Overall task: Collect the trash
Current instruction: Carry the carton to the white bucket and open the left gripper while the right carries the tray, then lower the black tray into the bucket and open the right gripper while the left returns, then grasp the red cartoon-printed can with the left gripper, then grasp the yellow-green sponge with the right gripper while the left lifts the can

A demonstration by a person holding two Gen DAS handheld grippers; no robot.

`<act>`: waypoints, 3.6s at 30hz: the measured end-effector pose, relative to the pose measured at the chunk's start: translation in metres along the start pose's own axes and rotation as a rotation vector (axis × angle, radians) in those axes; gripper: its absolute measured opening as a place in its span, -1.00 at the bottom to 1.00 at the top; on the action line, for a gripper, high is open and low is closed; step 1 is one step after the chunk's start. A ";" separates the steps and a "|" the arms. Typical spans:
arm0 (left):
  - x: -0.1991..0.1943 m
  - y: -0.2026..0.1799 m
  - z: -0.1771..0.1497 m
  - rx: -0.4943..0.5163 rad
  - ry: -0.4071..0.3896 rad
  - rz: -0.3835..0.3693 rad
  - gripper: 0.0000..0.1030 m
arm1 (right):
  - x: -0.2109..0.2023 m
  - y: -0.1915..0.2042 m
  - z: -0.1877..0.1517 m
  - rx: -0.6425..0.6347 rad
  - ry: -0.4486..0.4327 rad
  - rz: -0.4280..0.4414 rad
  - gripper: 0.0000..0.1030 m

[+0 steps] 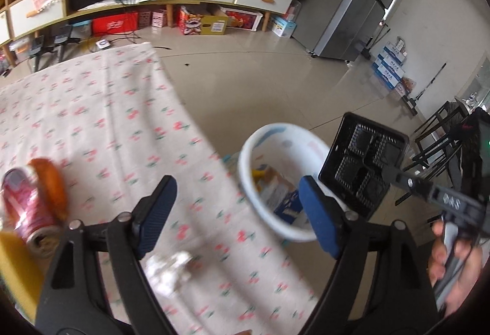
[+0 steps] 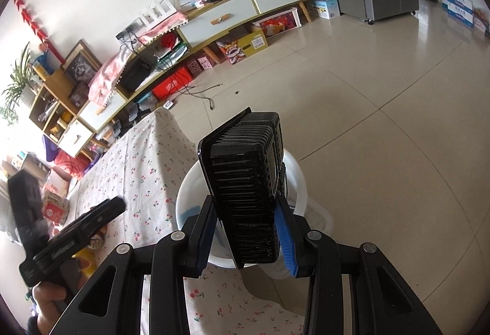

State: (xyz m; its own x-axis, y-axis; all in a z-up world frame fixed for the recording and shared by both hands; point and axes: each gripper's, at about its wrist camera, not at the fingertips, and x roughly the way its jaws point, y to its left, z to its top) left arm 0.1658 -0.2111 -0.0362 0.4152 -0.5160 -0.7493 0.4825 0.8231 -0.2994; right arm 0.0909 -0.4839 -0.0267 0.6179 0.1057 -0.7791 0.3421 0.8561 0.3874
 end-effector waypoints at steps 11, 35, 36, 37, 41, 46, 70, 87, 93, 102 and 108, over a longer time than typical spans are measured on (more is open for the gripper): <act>-0.052 0.047 -0.028 -0.018 -0.001 0.050 0.65 | 0.031 0.030 0.003 0.000 0.061 0.062 -0.25; -0.140 0.157 -0.066 -0.144 -0.017 0.178 0.66 | 0.009 0.030 0.002 -0.010 0.041 -0.123 0.31; -0.144 0.163 -0.069 -0.155 -0.023 0.192 0.66 | 0.009 0.033 0.002 -0.014 0.041 -0.125 0.32; -0.147 0.169 -0.071 -0.166 -0.026 0.201 0.66 | 0.007 0.036 0.000 -0.022 0.041 -0.126 0.32; -0.153 0.194 -0.084 -0.229 -0.015 0.242 0.66 | -0.002 0.048 -0.009 -0.045 0.035 -0.116 0.40; -0.158 0.214 -0.097 -0.295 -0.008 0.258 0.66 | -0.008 0.075 -0.022 -0.080 0.042 -0.073 0.43; -0.118 0.271 -0.111 -0.651 0.040 0.208 0.25 | 0.042 0.198 -0.076 -0.371 0.163 -0.017 0.46; -0.153 0.272 -0.125 -0.535 0.004 0.218 0.13 | 0.067 0.274 -0.116 -0.500 0.263 0.133 0.46; -0.163 0.276 -0.137 -0.534 -0.005 0.220 0.13 | 0.081 0.308 -0.135 -0.542 0.309 0.198 0.46; -0.169 0.280 -0.144 -0.539 -0.012 0.221 0.13 | 0.103 0.332 -0.147 -0.554 0.346 0.216 0.44; -0.172 0.277 -0.147 -0.526 -0.019 0.231 0.13 | 0.111 0.346 -0.151 -0.593 0.340 0.231 0.30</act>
State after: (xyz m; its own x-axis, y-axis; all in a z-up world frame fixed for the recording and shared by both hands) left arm 0.1149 0.1401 -0.0773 0.4802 -0.3088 -0.8210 -0.0691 0.9198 -0.3864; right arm 0.1709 -0.0998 -0.0540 0.3406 0.3859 -0.8574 -0.2720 0.9133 0.3030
